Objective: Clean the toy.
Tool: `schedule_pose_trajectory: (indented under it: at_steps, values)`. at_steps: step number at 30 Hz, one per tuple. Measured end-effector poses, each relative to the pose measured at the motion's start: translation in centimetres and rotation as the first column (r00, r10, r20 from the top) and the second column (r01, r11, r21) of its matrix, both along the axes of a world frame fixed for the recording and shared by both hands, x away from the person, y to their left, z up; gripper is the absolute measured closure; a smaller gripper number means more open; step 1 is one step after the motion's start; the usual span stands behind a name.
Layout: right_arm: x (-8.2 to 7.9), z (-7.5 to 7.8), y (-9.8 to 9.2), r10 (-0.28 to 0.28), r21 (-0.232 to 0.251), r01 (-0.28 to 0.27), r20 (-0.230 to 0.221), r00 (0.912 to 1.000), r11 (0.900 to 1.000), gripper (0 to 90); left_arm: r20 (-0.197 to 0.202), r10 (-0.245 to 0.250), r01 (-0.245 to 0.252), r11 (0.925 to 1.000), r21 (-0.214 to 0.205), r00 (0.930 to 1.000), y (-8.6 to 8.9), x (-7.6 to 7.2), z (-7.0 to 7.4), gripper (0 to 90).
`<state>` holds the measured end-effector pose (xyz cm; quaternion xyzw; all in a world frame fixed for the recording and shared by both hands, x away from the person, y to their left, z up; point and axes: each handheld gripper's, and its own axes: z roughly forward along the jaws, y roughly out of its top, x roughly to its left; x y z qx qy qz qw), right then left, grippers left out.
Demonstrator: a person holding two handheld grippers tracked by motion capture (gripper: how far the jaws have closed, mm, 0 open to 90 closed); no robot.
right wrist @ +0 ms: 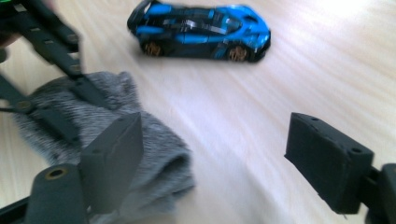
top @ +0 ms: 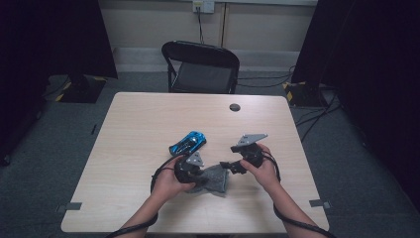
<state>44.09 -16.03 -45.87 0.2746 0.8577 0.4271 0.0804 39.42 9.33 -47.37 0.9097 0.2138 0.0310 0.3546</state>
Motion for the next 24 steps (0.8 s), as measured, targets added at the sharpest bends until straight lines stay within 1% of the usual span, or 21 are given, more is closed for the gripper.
schedule_pose_trajectory:
  at_steps: [1, 2, 3, 5, 7, 8, 9, 10, 12, 13, 14, 16, 17, 18, 19, 20, 21, 22, 23, 24]
  values:
    - [0.2, 0.1, 0.3, -0.003, 0.003, 0.003, -0.003, 1.0, 1.0, 18.0, -0.001, 0.018, -0.018, 0.9996, -0.02, 0.9998, 0.6, -0.2, 0.2, 71.8]
    - [0.5, 0.3, 0.6, -0.005, 0.01, 0.005, -0.002, 1.0, 0.9999, 18.0, 0.002, 0.033, -0.032, 0.999, -0.03, 0.9995, 1.4, -0.4, 0.5, 71.8]
    - [0.8, 0.4, 1.1, -0.008, 0.01, 0.008, -0.003, 1.0, 0.9999, 18.0, -0.003, 0.053, -0.053, 0.9979, -0.039, 0.9986, 2.3, -0.5, 0.7, 71.8]
    - [1.3, 0.7, 2.2, -0.009, 0.013, 0.009, -0.001, 1.0, 0.9999, 18.0, -0.009, 0.09, -0.09, 0.9951, -0.041, 0.9959, 4.1, -0.9, 1.0, 72.3]
    - [1.7, 1.0, 3.5, 0.0, 0.003, 0.0, 0.008, 1.0, 1.0, 18.0, -0.04, 0.12, -0.121, 0.9918, -0.041, 0.992, 6.0, -1.2, 1.2, 73.0]
    - [1.9, 1.1, 4.1, 0.002, -0.003, -0.002, 0.014, 0.9999, 1.0, 18.1, -0.053, 0.14, -0.142, 0.989, -0.04, 0.9888, 7.0, -1.5, 1.3, 73.2]
    - [2.2, 1.1, 4.9, 0.007, -0.005, -0.007, 0.013, 0.9999, 1.0, 18.1, -0.061, 0.151, -0.154, 0.9872, -0.043, 0.9867, 7.7, -1.6, 1.4, 73.3]
    - [2.4, 1.1, 5.4, 0.012, -0.008, -0.012, 0.011, 0.9999, 0.9999, 18.1, -0.067, 0.166, -0.17, 0.984, -0.053, 0.9838, 8.5, -1.9, 1.5, 73.3]
    - [2.8, 1.1, 6.6, 0.023, -0.019, -0.023, 0.013, 0.9997, 0.9996, 18.1, -0.061, 0.201, -0.205, 0.9767, -0.062, 0.9776, 9.9, -2.3, 1.7, 73.3]
    - [2.8, 1.1, 6.6, 0.023, -0.019, -0.023, 0.013, 0.9997, 0.9996, 18.1, -0.061, 0.201, -0.205, 0.9767, -0.062, 0.9776, 9.9, -2.3, 1.7, 73.2]
    - [3.0, 1.0, 7.2, 0.026, -0.022, -0.025, 0.011, 0.9996, 0.9994, 18.1, -0.057, 0.228, -0.232, 0.97, -0.072, 0.9719, 10.9, -2.6, 1.9, 73.2]
    - [3.6, 0.8, 8.6, 0.032, -0.032, -0.031, 0.024, 0.9992, 0.999, 18.2, -0.046, 0.265, -0.268, 0.959, -0.091, 0.9631, 12.0, -2.7, 2.1, 73.1]
    - [4.0, 0.5, 9.5, 0.03, -0.042, -0.029, 0.023, 0.9993, 0.9987, 18.5, -0.03, 0.296, -0.297, 0.9509, -0.086, 0.9548, 12.7, -2.7, 2.2, 73.0]
    - [4.2, 0.4, 9.9, 0.032, -0.047, -0.032, 0.018, 0.9993, 0.9984, 18.4, -0.034, 0.314, -0.316, 0.9451, -0.084, 0.9489, 13.2, -2.7, 2.1, 73.0]
    - [4.4, 0.2, 10.4, 0.04, -0.055, -0.038, 0.02, 0.999, 0.9977, 18.4, -0.036, 0.325, -0.327, 0.9409, -0.089, 0.945, 13.5, -2.7, 2.1, 73.0]
    - [4.6, 0.0, 10.7, 0.039, -0.06, -0.037, 0.024, 0.999, 0.9975, 18.5, -0.033, 0.344, -0.345, 0.9337, -0.094, 0.9384, 14.1, -2.6, 2.0, 73.0]
    - [4.9, -0.2, 11.2, 0.039, -0.063, -0.037, 0.026, 0.9989, 0.9973, 18.5, -0.032, 0.357, -0.358, 0.9295, -0.088, 0.9337, 14.6, -2.7, 1.9, 73.0]
    - [5.1, -0.3, 11.6, 0.041, -0.066, -0.04, 0.019, 0.999, 0.997, 18.3, -0.03, 0.376, -0.378, 0.922, -0.086, 0.926, 15.0, -2.6, 1.9, 73.0]
    - [5.4, -0.4, 11.9, 0.038, -0.064, -0.037, 0.016, 0.9992, 0.9972, 18.3, -0.036, 0.391, -0.392, 0.9151, -0.093, 0.9198, 15.6, -2.6, 1.9, 73.0]
    - [5.7, -0.4, 12.2, 0.033, -0.058, -0.032, 0.013, 0.9994, 0.9978, 18.3, -0.034, 0.407, -0.409, 0.9064, -0.107, 0.9126, 16.0, -2.6, 1.9, 72.9]
